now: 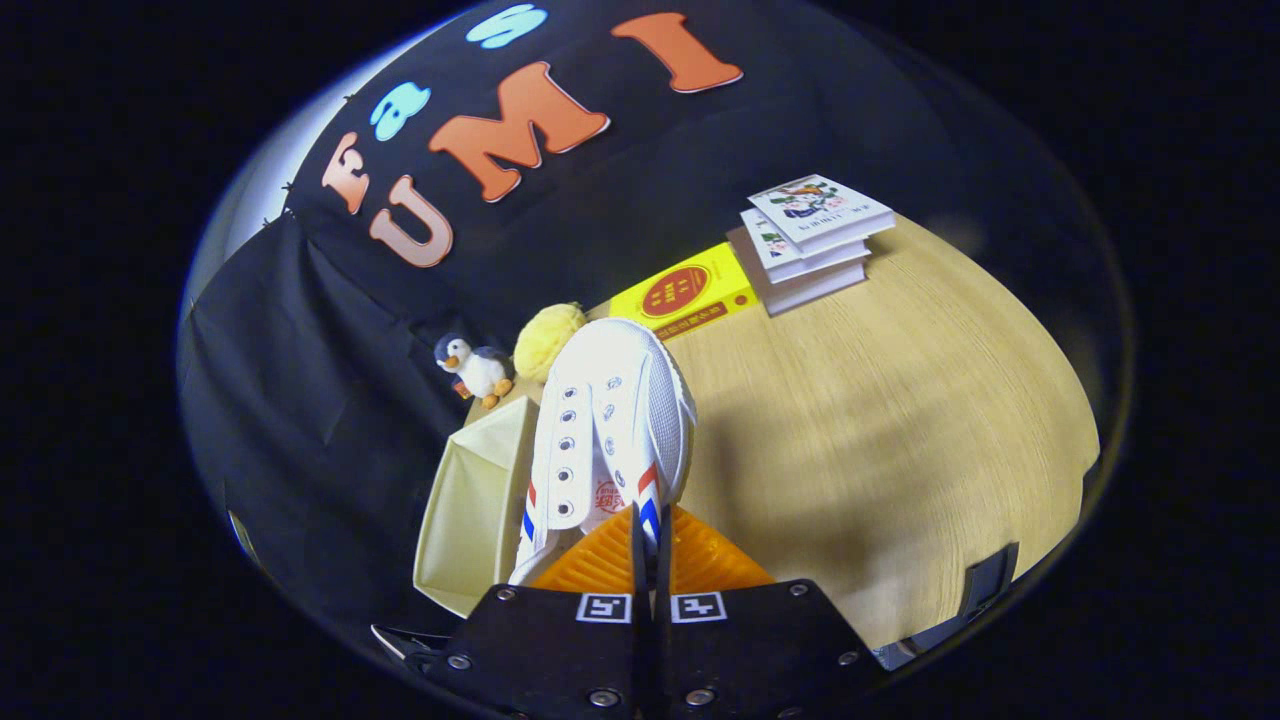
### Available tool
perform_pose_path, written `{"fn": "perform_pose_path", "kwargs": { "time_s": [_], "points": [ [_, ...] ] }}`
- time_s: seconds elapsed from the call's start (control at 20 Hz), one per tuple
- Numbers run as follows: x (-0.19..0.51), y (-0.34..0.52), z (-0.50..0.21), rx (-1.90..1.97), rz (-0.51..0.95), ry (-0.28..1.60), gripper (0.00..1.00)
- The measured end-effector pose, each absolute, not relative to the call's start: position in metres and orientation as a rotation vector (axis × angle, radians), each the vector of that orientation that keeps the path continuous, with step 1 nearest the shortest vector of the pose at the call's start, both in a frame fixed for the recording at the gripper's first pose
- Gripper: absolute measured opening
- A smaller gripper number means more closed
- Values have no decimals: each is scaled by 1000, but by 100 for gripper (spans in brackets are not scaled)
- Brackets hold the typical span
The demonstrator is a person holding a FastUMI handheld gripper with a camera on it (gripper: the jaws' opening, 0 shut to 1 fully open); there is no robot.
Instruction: Open the storage box then place both shoes into the box .Put the left shoe in first, then the right shoe, with the right side of both shoes facing outward in a uniform manner.
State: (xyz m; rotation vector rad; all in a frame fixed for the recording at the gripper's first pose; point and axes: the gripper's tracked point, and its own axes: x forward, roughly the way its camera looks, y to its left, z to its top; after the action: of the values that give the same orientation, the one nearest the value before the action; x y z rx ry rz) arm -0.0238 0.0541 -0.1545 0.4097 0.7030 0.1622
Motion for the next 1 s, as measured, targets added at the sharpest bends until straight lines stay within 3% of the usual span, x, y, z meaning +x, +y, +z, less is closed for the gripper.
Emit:
{"fn": "perform_pose_path", "kwargs": {
  "time_s": [0.35,1.0],
  "points": [
    [-22,150,-119,337,219,683,0],
    [-8,208,-195,150,65,817,0]
  ]
}}
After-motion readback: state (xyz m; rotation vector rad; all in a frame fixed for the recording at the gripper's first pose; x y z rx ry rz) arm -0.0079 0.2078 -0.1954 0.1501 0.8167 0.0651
